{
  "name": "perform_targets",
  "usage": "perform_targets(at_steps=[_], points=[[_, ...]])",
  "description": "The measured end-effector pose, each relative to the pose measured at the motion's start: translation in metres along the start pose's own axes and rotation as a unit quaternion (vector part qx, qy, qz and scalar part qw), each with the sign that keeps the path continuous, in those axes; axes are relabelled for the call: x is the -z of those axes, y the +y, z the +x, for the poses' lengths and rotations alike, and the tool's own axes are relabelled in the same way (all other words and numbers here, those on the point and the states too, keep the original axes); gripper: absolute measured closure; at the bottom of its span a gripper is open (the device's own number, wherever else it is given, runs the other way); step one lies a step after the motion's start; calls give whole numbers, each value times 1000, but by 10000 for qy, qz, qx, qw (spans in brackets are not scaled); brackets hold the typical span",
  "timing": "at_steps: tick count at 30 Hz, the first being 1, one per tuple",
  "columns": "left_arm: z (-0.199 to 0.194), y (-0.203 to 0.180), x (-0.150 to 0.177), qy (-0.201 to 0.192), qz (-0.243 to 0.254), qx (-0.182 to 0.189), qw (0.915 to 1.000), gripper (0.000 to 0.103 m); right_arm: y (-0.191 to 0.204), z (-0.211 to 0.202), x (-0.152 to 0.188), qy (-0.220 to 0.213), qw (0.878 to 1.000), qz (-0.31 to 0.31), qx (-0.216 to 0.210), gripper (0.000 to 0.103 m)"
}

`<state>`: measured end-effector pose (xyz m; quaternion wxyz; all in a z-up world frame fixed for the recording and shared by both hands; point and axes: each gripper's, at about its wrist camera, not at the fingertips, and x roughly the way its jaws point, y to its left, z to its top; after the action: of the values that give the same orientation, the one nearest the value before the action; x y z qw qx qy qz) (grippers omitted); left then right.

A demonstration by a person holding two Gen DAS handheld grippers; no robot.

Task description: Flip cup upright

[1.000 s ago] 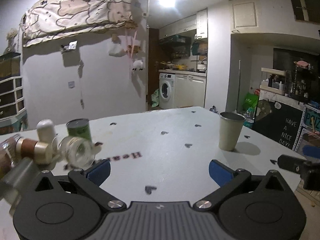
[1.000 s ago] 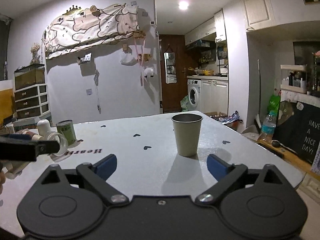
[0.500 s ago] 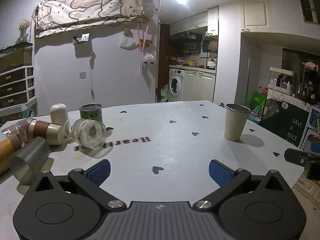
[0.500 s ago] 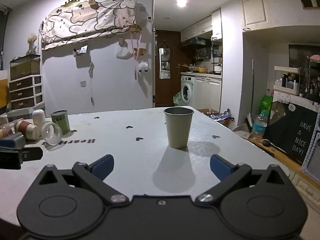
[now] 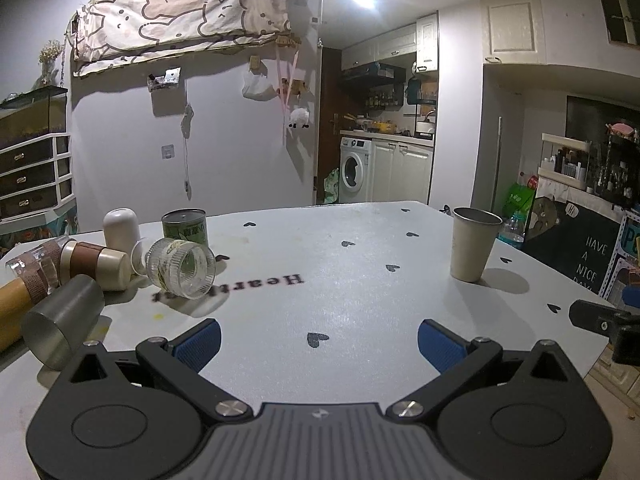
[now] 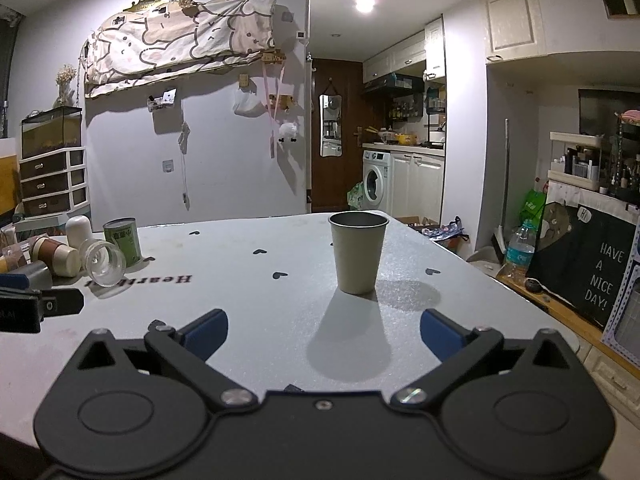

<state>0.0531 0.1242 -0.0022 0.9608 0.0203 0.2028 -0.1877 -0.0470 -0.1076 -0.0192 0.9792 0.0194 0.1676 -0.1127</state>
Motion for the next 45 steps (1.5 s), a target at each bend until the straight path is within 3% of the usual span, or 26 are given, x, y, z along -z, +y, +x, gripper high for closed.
perform_targets(at_steps=[45], points=[[4,-1,0,62,27,2,10000,0,2,0,-2,-5,9999,-66,-87,0]])
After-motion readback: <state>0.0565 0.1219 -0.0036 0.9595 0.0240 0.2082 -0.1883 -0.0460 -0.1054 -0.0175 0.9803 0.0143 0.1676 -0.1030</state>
